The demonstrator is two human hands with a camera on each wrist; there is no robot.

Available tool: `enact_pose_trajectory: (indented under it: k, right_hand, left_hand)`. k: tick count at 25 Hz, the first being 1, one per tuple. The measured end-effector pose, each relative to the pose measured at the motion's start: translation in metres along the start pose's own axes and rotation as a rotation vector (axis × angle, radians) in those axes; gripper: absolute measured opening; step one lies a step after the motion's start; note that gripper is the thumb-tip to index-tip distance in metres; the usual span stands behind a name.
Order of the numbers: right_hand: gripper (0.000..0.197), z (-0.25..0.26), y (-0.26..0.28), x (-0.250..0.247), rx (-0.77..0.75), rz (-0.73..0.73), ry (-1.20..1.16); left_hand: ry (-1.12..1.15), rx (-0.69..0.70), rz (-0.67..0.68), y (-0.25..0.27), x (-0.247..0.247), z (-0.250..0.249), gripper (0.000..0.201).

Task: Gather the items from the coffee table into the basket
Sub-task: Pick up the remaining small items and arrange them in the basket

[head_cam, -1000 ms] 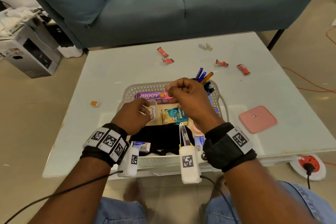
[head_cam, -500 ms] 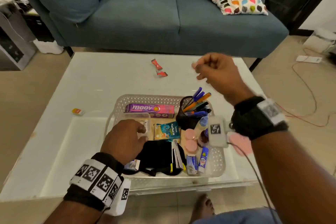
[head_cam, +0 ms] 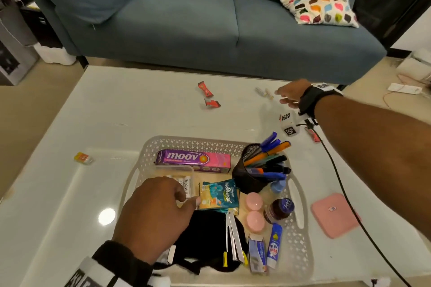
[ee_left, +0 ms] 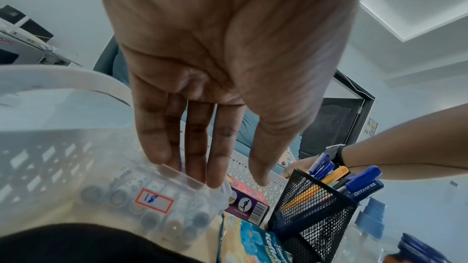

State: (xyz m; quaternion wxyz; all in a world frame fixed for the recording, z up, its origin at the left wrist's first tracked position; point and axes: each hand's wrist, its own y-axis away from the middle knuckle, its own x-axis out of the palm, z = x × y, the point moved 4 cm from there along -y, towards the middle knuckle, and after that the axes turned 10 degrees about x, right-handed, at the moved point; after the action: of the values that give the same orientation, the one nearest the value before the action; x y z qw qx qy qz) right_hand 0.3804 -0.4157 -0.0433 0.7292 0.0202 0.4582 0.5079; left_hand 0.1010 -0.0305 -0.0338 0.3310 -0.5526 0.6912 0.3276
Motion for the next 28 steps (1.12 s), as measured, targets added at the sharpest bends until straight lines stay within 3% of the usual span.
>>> enact_pose_trajectory:
  k: [6, 9, 14, 17, 21, 28]
  right_hand:
    - [0.042, 0.007, -0.05, 0.022, -0.031, -0.133, 0.364]
    - [0.044, 0.005, -0.047, 0.026, -0.056, -0.233, 0.505]
    - [0.032, -0.005, -0.042, 0.02, -0.03, -0.207, 0.432]
    - [0.031, -0.008, -0.028, 0.015, -0.032, -0.133, 0.244]
    - [0.034, 0.001, 0.041, 0.004, -0.143, -0.079, 0.016]
    - [0.02, -0.029, 0.238, -0.011, -0.425, -0.025, -0.324]
  left_hand:
    - [0.033, -0.028, -0.005, 0.0, -0.001, -0.002, 0.036]
    - [0.003, -0.035, 0.001, 0.003, 0.001, -0.002, 0.037]
    - [0.016, -0.033, -0.014, 0.004, -0.001, -0.005, 0.034]
    - [0.008, -0.031, -0.012, 0.004, 0.0, -0.005, 0.035]
    - [0.02, -0.028, -0.007, 0.007, -0.001, -0.004, 0.035]
    - [0.096, 0.07, -0.006, 0.005, -0.007, -0.01, 0.027]
